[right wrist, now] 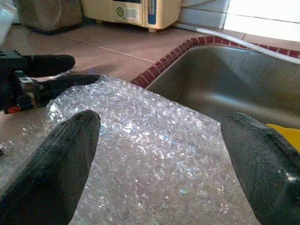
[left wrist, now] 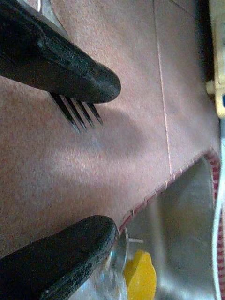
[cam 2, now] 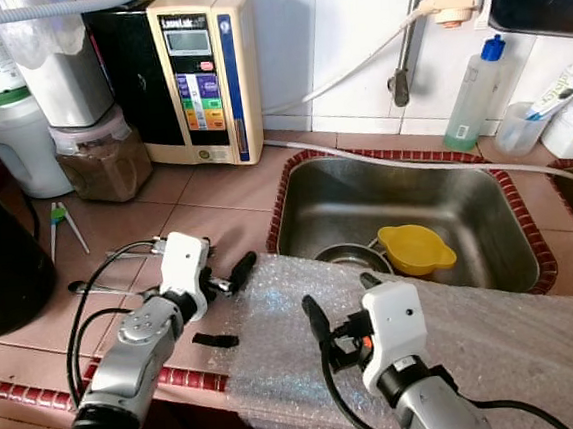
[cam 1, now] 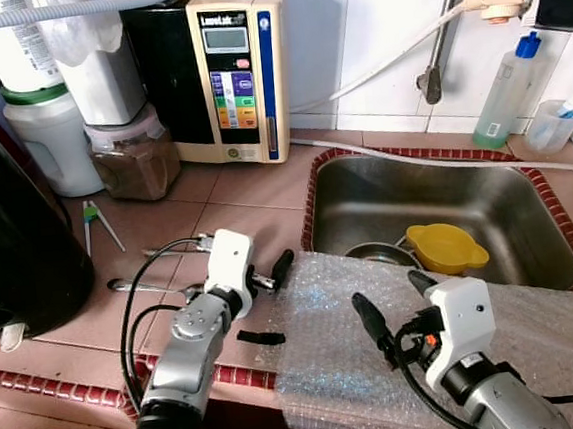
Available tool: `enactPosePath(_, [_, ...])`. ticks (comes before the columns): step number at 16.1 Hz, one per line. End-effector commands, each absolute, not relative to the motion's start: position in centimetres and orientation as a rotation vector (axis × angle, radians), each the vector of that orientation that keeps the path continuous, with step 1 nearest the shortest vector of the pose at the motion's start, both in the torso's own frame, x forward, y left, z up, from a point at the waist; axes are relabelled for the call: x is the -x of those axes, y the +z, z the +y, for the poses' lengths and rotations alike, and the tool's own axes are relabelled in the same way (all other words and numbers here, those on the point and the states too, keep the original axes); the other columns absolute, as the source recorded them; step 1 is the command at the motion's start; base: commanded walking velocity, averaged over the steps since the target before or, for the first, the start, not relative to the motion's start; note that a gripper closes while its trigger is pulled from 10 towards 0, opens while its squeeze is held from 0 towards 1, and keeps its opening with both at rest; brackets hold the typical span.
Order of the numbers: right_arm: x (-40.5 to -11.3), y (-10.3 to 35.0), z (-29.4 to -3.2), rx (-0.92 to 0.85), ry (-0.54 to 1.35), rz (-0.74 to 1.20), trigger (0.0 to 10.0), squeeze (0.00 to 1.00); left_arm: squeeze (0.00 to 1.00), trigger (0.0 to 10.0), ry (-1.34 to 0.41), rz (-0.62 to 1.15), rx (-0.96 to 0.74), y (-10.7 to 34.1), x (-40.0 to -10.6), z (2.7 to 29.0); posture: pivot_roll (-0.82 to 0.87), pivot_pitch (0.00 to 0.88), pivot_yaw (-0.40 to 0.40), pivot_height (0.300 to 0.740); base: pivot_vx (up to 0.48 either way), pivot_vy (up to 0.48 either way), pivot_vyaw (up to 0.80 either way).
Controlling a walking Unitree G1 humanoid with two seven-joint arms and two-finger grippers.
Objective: Kitchen organization
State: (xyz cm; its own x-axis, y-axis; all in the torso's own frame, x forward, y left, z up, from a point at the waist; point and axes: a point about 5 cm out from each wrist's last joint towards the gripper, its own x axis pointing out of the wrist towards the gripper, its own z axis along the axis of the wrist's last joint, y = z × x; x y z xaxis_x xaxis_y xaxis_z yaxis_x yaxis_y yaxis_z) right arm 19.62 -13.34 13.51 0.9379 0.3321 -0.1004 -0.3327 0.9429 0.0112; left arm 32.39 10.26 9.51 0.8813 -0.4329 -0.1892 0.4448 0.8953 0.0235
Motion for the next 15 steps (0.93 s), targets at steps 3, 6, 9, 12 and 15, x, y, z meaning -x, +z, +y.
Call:
enactPosePath(3, [-19.5,14.0,-13.2,0.008,0.338,0.086,10.0,0.00,0.00,0.0,-0.471,0.239,-0.063,8.5,-32.2,10.1,0.00,0.055,0.056,0.740,0.000,0.000,0.00])
enactPosePath(6, [-19.6,14.1,-13.2,0.009,0.339,0.084,10.0,0.00,0.00,0.0,-0.453,0.230,-0.066,8.5,-32.3,10.3,0.00,0.056,0.054,0.740,0.000,0.000,0.00])
enactPosePath(9, [-19.7,14.2,-13.1,-0.005,0.358,0.074,10.0,0.00,0.00,0.0,-0.439,0.229,-0.057,8.6,-32.4,10.4,0.01,0.055,0.053,0.740,0.000,0.000,0.00])
enactPosePath(12, [-19.5,14.8,-12.3,-0.062,0.462,0.041,10.0,0.00,0.00,0.0,-0.424,0.224,-0.060,8.6,-32.6,10.6,0.01,0.053,0.056,0.740,0.000,0.000,0.00])
enactPosePath(15, [-19.5,14.9,-12.1,-0.085,0.483,0.047,10.0,0.00,0.00,0.0,-0.415,0.213,-0.055,8.9,-32.8,10.7,0.01,0.049,0.056,0.740,0.000,0.000,0.00])
